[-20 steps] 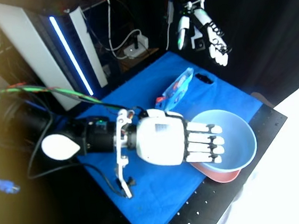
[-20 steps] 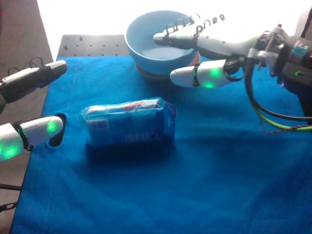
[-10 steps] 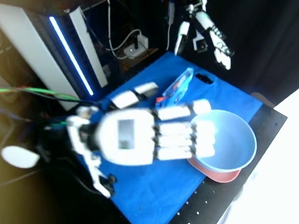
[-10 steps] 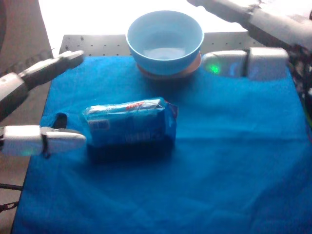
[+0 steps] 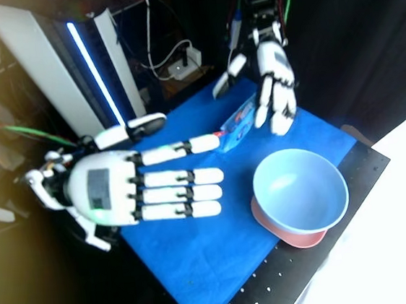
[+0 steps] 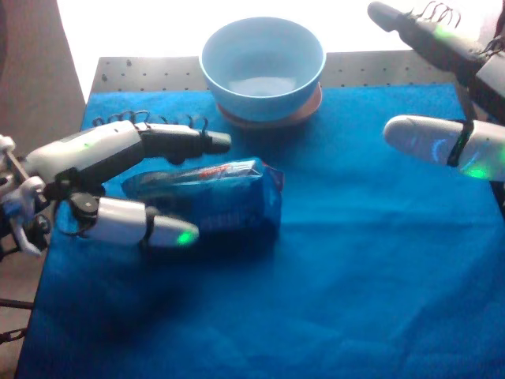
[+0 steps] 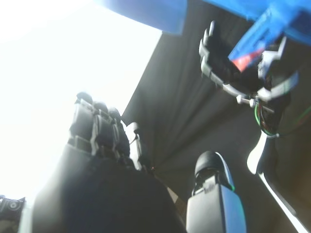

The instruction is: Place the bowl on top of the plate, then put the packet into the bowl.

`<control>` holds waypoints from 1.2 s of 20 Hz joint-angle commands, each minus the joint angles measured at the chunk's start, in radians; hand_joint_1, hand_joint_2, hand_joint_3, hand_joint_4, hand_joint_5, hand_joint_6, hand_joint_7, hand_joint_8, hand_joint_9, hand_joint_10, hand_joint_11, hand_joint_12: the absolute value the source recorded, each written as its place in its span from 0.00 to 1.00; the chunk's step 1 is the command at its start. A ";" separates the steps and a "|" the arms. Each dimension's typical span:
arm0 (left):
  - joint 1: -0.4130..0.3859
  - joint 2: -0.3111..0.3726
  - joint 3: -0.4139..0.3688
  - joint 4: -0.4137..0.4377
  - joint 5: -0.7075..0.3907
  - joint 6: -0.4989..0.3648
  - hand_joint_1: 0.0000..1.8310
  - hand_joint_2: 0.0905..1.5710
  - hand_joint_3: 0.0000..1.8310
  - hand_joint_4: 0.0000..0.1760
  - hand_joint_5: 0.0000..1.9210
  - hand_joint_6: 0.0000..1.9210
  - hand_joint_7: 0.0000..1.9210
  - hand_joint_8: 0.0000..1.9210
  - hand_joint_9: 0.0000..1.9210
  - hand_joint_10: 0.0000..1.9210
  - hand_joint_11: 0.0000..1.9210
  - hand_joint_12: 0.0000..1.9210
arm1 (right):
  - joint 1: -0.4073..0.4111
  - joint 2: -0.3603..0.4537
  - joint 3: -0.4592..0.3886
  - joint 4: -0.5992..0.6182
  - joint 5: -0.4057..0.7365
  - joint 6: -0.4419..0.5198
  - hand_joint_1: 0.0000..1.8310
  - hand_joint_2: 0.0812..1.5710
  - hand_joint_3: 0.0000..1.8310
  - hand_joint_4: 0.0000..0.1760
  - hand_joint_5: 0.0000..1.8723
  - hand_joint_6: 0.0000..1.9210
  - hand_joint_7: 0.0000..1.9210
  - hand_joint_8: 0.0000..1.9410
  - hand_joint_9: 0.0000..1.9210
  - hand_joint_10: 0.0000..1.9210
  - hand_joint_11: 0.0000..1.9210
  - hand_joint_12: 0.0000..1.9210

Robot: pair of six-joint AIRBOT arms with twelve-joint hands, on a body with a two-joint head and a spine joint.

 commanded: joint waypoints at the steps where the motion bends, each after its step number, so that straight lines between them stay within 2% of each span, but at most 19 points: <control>1: -0.015 -0.011 0.009 -0.036 -0.075 -0.012 0.66 0.69 0.00 0.00 0.45 0.39 0.49 0.46 0.56 0.08 0.41 0.48 | 0.001 0.003 -0.004 0.021 0.137 0.006 0.17 0.73 0.01 1.00 0.00 0.00 0.00 0.00 0.00 0.00 0.00 0.00; 2: -0.026 -0.016 0.022 -0.052 -0.075 -0.006 0.73 0.70 0.00 0.00 0.46 0.47 0.49 0.53 0.50 0.53 0.43 0.55 | -0.009 0.004 -0.008 0.028 0.141 0.006 0.15 0.73 0.01 1.00 0.00 0.00 0.00 0.00 0.00 0.00 0.00 0.00; 3: -0.037 -0.014 0.026 -0.073 -0.080 0.014 0.74 0.72 0.00 0.00 0.45 0.48 0.44 0.63 0.48 0.66 0.45 0.58 | -0.022 0.005 -0.013 0.038 0.147 0.006 0.15 0.73 0.00 1.00 0.00 0.00 0.00 0.00 0.00 0.00 0.00 0.00; 4: -0.053 -0.006 0.026 -0.089 -0.087 0.043 0.75 0.72 0.00 0.00 0.44 0.50 0.42 0.65 0.48 0.67 0.47 0.60 | -0.035 0.006 -0.018 0.050 0.152 0.006 0.14 0.72 0.00 1.00 0.00 0.00 0.00 0.00 0.00 0.00 0.00 0.00; 5: -0.066 0.005 0.026 -0.097 -0.100 0.054 0.69 0.71 0.00 0.00 0.48 0.47 0.48 0.64 0.53 0.53 0.52 0.62 | -0.046 0.008 -0.021 0.059 0.155 0.006 0.14 0.72 0.00 1.00 0.00 0.00 0.00 0.00 0.00 0.00 0.00 0.00; 7: -0.093 0.038 0.020 -0.097 -0.131 0.058 0.68 0.71 0.00 0.00 0.47 0.48 0.49 0.65 0.52 0.50 0.47 0.69 | -0.058 0.008 -0.025 0.070 0.159 0.006 0.12 0.72 0.00 1.00 0.00 0.00 0.00 0.00 0.00 0.00 0.00 0.00; 8: -0.114 0.061 0.014 -0.084 -0.149 0.060 0.68 0.70 0.00 0.00 0.48 0.48 0.51 0.60 0.50 0.46 0.24 0.64 | -0.060 0.008 -0.026 0.071 0.159 0.006 0.11 0.74 0.01 0.96 0.00 0.00 0.00 0.00 0.00 0.00 0.00 0.00; 9: -0.132 0.073 0.010 -0.066 -0.157 0.061 0.74 0.69 0.00 0.00 0.50 0.43 0.53 0.53 0.49 0.61 0.22 0.66 | -0.062 0.008 -0.026 0.072 0.159 0.006 0.11 0.75 0.01 0.95 0.00 0.00 0.00 0.00 0.00 0.00 0.00 0.00; 10: -0.166 0.089 0.004 -0.034 -0.159 0.063 0.75 0.68 0.00 0.00 0.51 0.40 0.54 0.51 0.49 0.64 0.28 0.65 | -0.064 0.008 -0.028 0.074 0.159 0.006 0.12 0.76 0.01 0.93 0.00 0.00 0.00 0.00 0.00 0.00 0.00 0.00; 11: -0.216 0.106 0.000 0.018 -0.147 0.064 0.76 0.68 0.00 0.00 0.51 0.38 0.54 0.51 0.49 0.66 0.36 0.70 | -0.065 0.008 -0.029 0.075 0.159 0.007 0.13 0.76 0.01 0.99 0.00 0.00 0.00 0.00 0.00 0.00 0.00 0.00; 13: -0.302 0.115 0.002 0.098 -0.102 0.067 0.76 0.68 0.00 0.00 0.50 0.41 0.53 0.52 0.50 0.64 0.42 0.69 | -0.067 0.008 -0.029 0.077 0.159 0.007 0.12 0.77 0.01 1.00 0.00 0.00 0.00 0.00 0.00 0.00 0.00 0.00; 14: -0.342 0.111 0.008 0.125 -0.076 0.078 0.75 0.69 0.00 0.00 0.48 0.46 0.53 0.54 0.46 0.66 0.32 0.73 | -0.068 0.007 -0.029 0.078 0.159 0.007 0.13 0.77 0.00 1.00 0.00 0.00 0.00 0.00 0.00 0.00 0.00 0.00; 15: -0.382 0.098 0.017 0.138 -0.049 0.100 0.69 0.70 0.00 0.00 0.47 0.51 0.54 0.53 0.41 0.51 0.20 0.76 | -0.068 0.005 -0.029 0.078 0.159 0.007 0.13 0.77 0.00 1.00 0.00 0.00 0.00 0.00 0.00 0.00 0.00 0.00; 16: -0.447 0.061 0.046 0.169 -0.002 0.115 0.75 0.69 0.00 0.00 0.46 0.54 0.57 0.42 0.45 0.63 0.30 0.64 | -0.068 0.004 -0.029 0.078 0.159 0.007 0.13 0.77 0.00 1.00 0.00 0.00 0.00 0.00 0.00 0.00 0.00 0.00; 19: -0.542 -0.020 0.115 0.218 0.088 0.116 0.75 0.69 0.00 0.00 0.47 0.56 0.58 0.42 0.45 0.61 0.26 0.62 | -0.068 0.001 -0.027 0.078 0.159 0.007 0.13 0.77 0.00 1.00 0.00 0.00 0.00 0.00 0.00 0.00 0.00 0.00; 21: -0.572 -0.067 0.161 0.222 0.134 0.129 0.76 0.65 0.00 0.00 0.51 0.46 0.63 0.32 0.52 0.55 0.37 0.54 | -0.068 -0.002 -0.024 0.078 0.159 0.007 0.13 0.76 0.00 1.00 0.00 0.00 0.00 0.00 0.00 0.00 0.00 0.00; 22: -0.584 -0.086 0.178 0.215 0.161 0.151 0.70 0.66 0.00 0.00 0.51 0.47 0.60 0.40 0.52 0.40 0.40 0.59 | -0.068 -0.002 -0.023 0.078 0.159 0.007 0.13 0.76 0.00 1.00 0.00 0.00 0.00 0.00 0.00 0.00 0.00 0.00; 23: -0.597 -0.108 0.195 0.197 0.205 0.193 0.69 0.66 0.00 0.00 0.52 0.45 0.61 0.38 0.58 0.31 0.49 0.58 | -0.068 -0.003 -0.023 0.078 0.159 0.007 0.12 0.76 0.00 1.00 0.00 0.00 0.00 0.00 0.00 0.00 0.00 0.00; 24: -0.602 -0.119 0.202 0.185 0.228 0.222 0.74 0.65 0.00 0.00 0.54 0.38 0.61 0.32 0.59 0.47 0.51 0.58 | -0.068 -0.003 -0.022 0.078 0.159 0.007 0.12 0.76 0.00 1.00 0.00 0.00 0.00 0.00 0.00 0.00 0.00 0.00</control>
